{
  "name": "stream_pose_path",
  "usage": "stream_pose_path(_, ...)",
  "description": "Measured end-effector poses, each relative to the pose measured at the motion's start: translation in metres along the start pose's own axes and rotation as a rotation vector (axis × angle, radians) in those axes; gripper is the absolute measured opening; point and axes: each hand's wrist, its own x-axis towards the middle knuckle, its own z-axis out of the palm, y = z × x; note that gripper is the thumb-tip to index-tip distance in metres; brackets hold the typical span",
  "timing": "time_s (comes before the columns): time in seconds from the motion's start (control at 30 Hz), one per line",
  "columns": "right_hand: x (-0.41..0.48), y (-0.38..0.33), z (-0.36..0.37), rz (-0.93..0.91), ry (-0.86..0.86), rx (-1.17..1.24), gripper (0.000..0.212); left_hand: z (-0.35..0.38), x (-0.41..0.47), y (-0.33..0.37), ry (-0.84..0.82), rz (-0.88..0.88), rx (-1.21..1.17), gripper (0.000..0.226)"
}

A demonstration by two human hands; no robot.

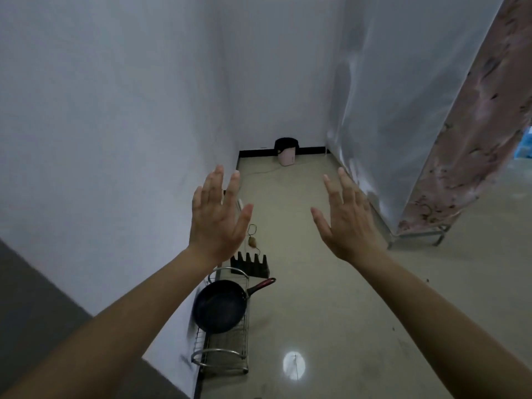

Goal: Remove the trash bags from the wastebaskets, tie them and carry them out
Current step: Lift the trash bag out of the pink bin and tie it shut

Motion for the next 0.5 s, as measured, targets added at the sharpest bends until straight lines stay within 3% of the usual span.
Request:
stream_pose_path(0.2,0.108,0.072,0.061,-0.071,-0.072,-0.101,0.07,0.103,0.117,-0.019,-0.015,0.017,-0.043,0.068)
stream_pose_path(0.5,0.302,0.204,0.078,0.041,0.066,-0.108,0.07,0.21,0.355,-0.003,0.053,0.048,-0.106,0.064)
